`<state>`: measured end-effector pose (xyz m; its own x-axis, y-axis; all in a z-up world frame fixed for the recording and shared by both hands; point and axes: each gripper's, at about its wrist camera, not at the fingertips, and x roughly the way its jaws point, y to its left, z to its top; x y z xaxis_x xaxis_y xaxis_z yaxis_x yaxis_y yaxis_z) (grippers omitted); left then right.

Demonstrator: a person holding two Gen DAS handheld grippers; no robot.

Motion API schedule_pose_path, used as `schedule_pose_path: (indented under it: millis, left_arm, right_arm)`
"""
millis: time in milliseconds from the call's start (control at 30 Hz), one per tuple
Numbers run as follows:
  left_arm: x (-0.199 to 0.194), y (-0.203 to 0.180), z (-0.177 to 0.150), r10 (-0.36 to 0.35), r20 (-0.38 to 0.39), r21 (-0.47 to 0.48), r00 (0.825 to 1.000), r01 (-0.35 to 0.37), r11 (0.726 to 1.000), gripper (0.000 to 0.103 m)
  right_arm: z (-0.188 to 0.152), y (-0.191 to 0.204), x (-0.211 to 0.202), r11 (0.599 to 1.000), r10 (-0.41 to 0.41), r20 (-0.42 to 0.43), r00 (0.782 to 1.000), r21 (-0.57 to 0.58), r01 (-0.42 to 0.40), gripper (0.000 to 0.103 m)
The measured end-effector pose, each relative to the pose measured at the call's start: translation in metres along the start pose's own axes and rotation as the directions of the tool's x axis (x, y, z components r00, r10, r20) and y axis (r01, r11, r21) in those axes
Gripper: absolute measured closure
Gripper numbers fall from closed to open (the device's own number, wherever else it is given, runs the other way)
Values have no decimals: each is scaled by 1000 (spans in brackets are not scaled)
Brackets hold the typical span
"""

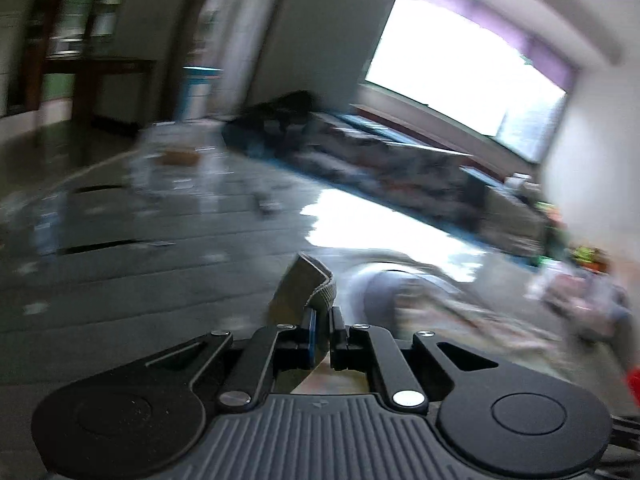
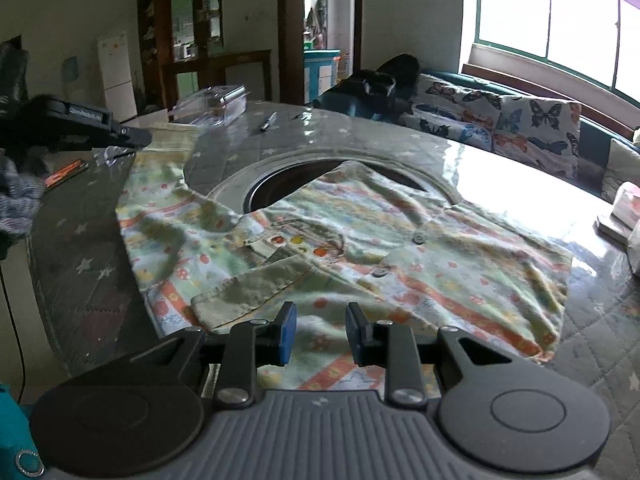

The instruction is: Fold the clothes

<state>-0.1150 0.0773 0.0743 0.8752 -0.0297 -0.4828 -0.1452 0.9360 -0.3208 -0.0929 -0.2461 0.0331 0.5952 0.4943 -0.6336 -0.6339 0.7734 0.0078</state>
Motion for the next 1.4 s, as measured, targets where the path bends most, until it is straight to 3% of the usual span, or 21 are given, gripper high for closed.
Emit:
schedule_pose_path:
  millis: [133,233,367,600,667,767,833,900,1167,1400]
  left_arm:
    - [2,-51,-4,-172,-58,64,983,176,982,97]
    - [8,-87,-12,-290,-124,81,949,301,950,97]
    - [18,-127,-25,-385,-185,104,904,407,907,97]
    - [42,-169,-66,-425,-361,186,830,510,840,96]
    - [46,-175,-77,-419,-399,198,816,523,829,93]
    - [41,-176,-87,-407,-427,227,808,531,817,87]
    - [37,-171,-87,-401,-423,251,813,530,810,79]
    - [33,-162,-83,-387,-402,272,830,512,815,74]
    - [29,-97,-56,-232,-296,240,927,307,921,63]
    - [30,-54,-45,-131,-247,193,960,182,964,58]
  right_arm:
    - [0,-9,-7,999,-22,20,1000,29,21,76]
    - [-2,-17,-12,997,-44,28,999,58,42,76]
    - [-8,-29,-21,992,-81,37,996,96,77,76]
    - [-18,-53,-33,974,-147,28,989,176,140,77]
    - [-20,-57,-34,970,-147,24,989,199,139,76]
    - [-21,-59,-32,968,-128,15,992,219,122,77]
    - [-22,-58,-29,970,-111,6,994,218,107,77]
    - [-22,-55,-25,972,-92,-2,996,215,90,77]
    - [-16,-40,5,979,-36,-52,998,201,45,77]
    - [-18,-41,17,968,-29,-80,996,247,48,77]
